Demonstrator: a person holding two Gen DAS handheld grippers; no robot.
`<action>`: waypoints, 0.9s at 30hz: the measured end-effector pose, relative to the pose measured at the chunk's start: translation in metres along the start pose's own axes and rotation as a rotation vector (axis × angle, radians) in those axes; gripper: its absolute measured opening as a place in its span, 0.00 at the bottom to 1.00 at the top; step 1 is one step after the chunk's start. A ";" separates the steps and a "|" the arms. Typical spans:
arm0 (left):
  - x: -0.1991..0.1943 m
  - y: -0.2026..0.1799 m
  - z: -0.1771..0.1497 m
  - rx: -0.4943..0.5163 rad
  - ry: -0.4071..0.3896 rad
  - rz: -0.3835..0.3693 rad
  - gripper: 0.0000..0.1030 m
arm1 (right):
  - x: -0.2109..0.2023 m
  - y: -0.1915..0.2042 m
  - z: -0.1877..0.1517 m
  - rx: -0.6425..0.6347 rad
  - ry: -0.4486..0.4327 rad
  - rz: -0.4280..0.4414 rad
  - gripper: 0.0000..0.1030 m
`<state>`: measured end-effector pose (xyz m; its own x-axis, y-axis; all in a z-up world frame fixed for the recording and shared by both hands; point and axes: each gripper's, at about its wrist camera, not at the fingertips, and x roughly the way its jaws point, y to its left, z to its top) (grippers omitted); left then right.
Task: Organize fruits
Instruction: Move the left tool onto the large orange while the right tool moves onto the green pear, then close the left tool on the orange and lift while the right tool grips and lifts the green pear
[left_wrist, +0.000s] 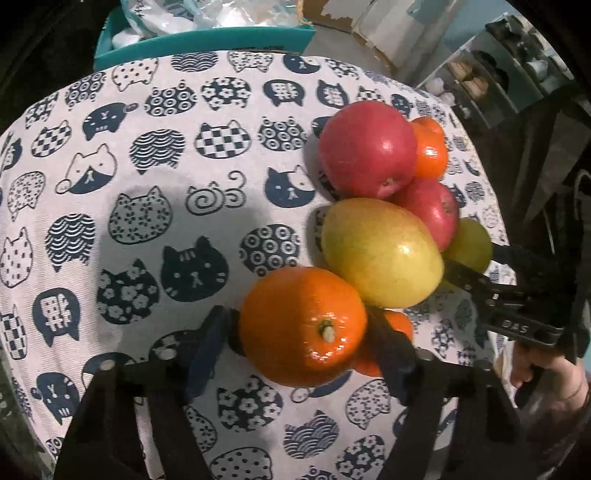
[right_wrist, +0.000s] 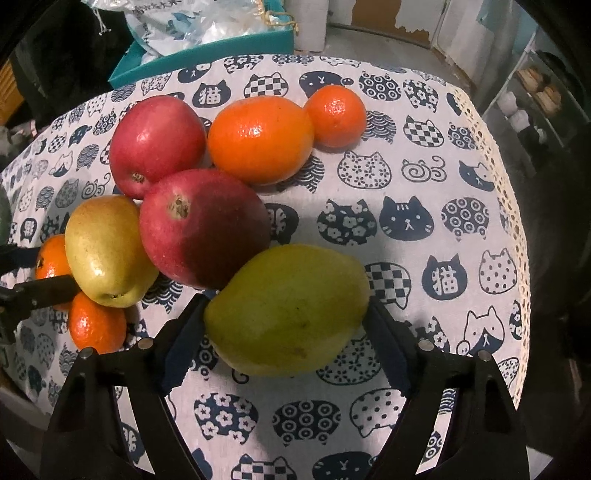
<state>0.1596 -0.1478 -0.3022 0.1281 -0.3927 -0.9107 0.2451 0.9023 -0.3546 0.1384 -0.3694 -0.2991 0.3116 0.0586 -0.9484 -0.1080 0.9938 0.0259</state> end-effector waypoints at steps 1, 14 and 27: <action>0.000 -0.001 0.000 0.007 0.000 -0.006 0.67 | 0.000 0.001 0.000 0.000 -0.002 -0.001 0.81; -0.014 -0.002 -0.005 0.105 0.006 0.187 0.67 | -0.005 -0.004 -0.008 0.015 0.009 -0.049 0.80; 0.004 -0.002 -0.007 0.092 0.009 0.192 0.66 | -0.010 -0.005 -0.004 0.021 -0.037 -0.053 0.80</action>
<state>0.1534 -0.1501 -0.3067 0.1728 -0.2135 -0.9615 0.3040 0.9401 -0.1541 0.1322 -0.3754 -0.2911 0.3507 0.0088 -0.9364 -0.0709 0.9973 -0.0172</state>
